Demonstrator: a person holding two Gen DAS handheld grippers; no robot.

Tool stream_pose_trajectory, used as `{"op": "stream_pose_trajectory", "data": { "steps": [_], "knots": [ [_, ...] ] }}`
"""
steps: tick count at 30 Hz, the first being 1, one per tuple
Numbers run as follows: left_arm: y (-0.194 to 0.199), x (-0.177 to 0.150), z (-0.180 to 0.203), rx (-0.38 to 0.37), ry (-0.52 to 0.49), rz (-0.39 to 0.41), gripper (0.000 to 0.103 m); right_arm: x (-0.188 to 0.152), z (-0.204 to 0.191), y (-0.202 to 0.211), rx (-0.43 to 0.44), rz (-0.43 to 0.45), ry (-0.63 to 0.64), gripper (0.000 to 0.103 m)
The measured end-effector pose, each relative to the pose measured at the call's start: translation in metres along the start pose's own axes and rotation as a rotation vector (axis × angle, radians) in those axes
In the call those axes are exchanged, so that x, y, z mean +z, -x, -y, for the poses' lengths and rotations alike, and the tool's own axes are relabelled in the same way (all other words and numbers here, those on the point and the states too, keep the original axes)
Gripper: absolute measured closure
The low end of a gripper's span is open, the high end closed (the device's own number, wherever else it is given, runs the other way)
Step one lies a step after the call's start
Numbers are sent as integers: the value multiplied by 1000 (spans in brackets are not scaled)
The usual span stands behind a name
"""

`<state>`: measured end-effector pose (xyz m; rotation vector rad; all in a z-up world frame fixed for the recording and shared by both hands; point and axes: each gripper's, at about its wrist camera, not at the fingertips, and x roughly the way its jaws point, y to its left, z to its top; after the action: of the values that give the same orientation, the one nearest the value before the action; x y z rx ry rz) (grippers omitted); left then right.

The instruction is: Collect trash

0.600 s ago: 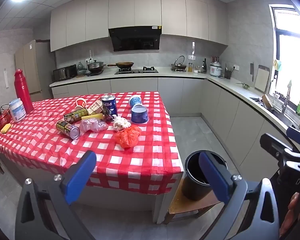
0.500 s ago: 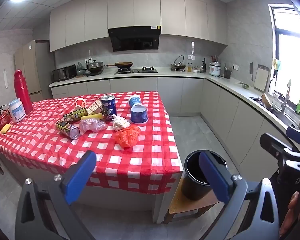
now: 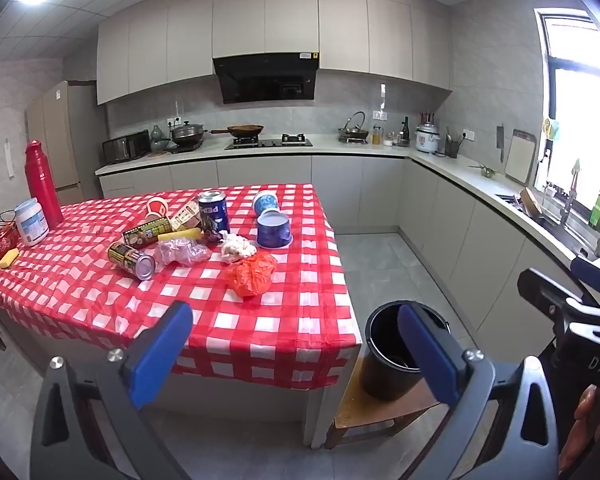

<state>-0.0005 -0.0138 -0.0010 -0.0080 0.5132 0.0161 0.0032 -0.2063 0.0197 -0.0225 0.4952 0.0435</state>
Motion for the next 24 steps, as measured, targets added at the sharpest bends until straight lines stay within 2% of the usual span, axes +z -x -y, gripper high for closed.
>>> {"op": "stream_pose_trajectory", "data": {
  "steps": [24],
  "knots": [
    [-4,6,-2,-9,14,5,0,0,4,-7,10,-8,-12,0]
  ]
}}
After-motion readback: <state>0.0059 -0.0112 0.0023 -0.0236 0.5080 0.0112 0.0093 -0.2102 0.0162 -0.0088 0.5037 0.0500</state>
